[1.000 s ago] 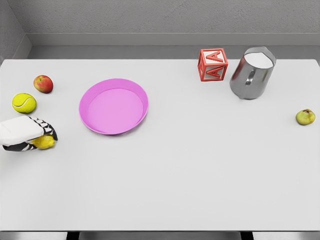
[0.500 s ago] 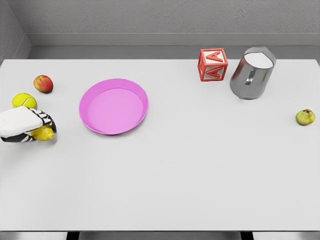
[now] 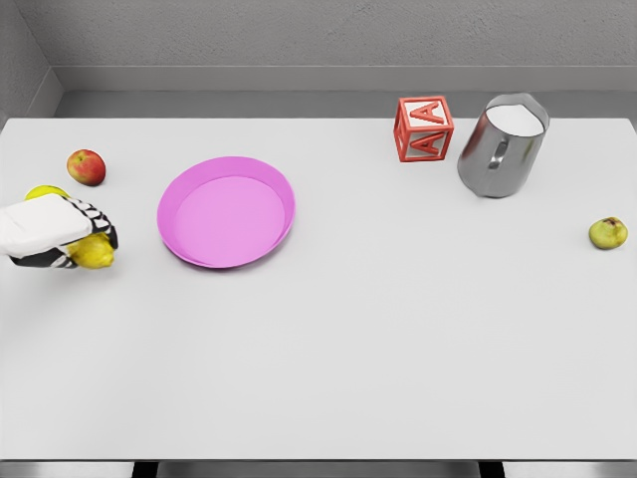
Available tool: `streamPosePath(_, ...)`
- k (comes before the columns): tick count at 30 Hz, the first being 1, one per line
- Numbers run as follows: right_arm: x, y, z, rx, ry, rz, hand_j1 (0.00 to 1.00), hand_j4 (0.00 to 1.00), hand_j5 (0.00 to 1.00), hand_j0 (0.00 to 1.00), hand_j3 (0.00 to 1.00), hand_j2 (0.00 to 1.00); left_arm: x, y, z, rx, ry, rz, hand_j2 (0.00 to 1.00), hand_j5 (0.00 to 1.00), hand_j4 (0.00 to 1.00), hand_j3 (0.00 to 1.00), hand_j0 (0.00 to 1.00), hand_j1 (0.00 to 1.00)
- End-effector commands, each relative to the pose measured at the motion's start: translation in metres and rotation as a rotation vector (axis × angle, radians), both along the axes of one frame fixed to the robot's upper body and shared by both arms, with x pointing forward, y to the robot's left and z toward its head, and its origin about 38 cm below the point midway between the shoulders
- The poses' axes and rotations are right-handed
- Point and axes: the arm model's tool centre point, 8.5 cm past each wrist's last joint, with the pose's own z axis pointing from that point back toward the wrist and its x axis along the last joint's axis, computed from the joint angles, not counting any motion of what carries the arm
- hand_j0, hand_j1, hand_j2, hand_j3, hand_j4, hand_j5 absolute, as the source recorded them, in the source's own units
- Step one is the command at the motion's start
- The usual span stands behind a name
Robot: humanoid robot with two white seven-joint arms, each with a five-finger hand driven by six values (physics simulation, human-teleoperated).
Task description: Put the lemon on the plate with left arm
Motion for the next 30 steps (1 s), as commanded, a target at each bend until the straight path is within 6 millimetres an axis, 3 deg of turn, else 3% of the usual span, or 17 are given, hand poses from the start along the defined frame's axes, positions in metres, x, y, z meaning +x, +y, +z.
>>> streamPosePath(1, 0.0, 0.0, 0.0, -0.001, 0.0, 0.0, 1.0, 1.0, 1.0, 1.0, 1.0, 1.0, 0.0, -0.001, -0.001, -0.011, 0.0, 0.001, 0.53, 0.53, 0.53, 0.53, 0.53, 0.53)
streamPosePath(10, 0.0, 0.0, 0.0, 0.001, 0.0, 0.0, 1.0, 1.0, 1.0, 1.0, 1.0, 1.0, 0.003, -0.007, 0.002, -0.025, -0.012, -0.007, 0.46, 0.46, 0.46, 0.46, 0.46, 0.46)
streamPosePath(30, 0.0, 0.0, 0.0, 0.001, 0.0, 0.0, 1.0, 1.0, 1.0, 1.0, 1.0, 1.0, 0.011, -0.037, 0.011, -0.099, -0.07, -0.056, 0.46, 0.46, 0.46, 0.46, 0.46, 0.46)
